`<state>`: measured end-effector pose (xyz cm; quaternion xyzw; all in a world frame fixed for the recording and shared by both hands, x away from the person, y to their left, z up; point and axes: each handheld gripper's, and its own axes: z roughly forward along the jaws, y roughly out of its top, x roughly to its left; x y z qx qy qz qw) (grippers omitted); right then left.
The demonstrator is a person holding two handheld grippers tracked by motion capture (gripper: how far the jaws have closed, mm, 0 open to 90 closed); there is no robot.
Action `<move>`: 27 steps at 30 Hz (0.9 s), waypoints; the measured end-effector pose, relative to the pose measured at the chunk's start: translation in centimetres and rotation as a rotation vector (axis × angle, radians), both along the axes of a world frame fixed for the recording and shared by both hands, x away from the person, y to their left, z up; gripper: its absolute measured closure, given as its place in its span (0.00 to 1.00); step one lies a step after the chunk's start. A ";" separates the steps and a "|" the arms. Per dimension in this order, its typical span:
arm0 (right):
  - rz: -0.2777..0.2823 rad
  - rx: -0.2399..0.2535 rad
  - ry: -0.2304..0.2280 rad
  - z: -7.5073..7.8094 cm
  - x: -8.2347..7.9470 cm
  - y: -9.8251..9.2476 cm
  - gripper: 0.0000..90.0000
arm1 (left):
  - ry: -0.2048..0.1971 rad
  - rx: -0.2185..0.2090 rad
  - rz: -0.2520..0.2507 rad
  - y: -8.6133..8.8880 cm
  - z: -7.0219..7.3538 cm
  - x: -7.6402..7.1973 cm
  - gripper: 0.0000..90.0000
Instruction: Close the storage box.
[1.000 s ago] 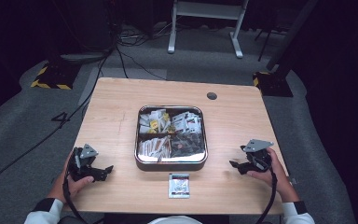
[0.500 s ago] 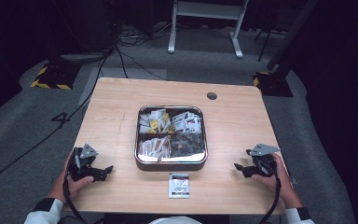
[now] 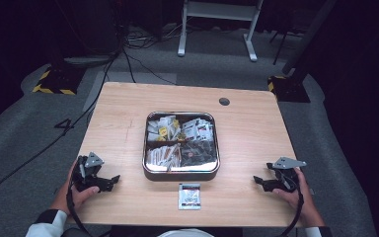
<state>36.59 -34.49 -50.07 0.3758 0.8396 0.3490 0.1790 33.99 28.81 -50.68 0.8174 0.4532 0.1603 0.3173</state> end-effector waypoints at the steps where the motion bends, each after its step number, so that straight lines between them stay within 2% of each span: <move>1: -0.008 0.009 0.000 -0.1 -0.1 -0.2 0.20 | 0.000 0.000 -0.001 0.0 0.0 0.0 0.00; 4: -0.036 0.034 0.003 -0.3 -0.3 -0.7 0.19 | -0.001 0.000 0.001 0.0 0.0 0.0 0.00; 9: -0.067 0.040 0.002 -0.4 -0.5 -1.2 0.19 | -0.001 0.001 0.002 0.0 0.0 0.0 0.00; 27: -0.082 0.036 0.003 -0.4 -0.5 -1.1 0.17 | -0.002 0.000 0.000 0.0 0.0 0.1 0.00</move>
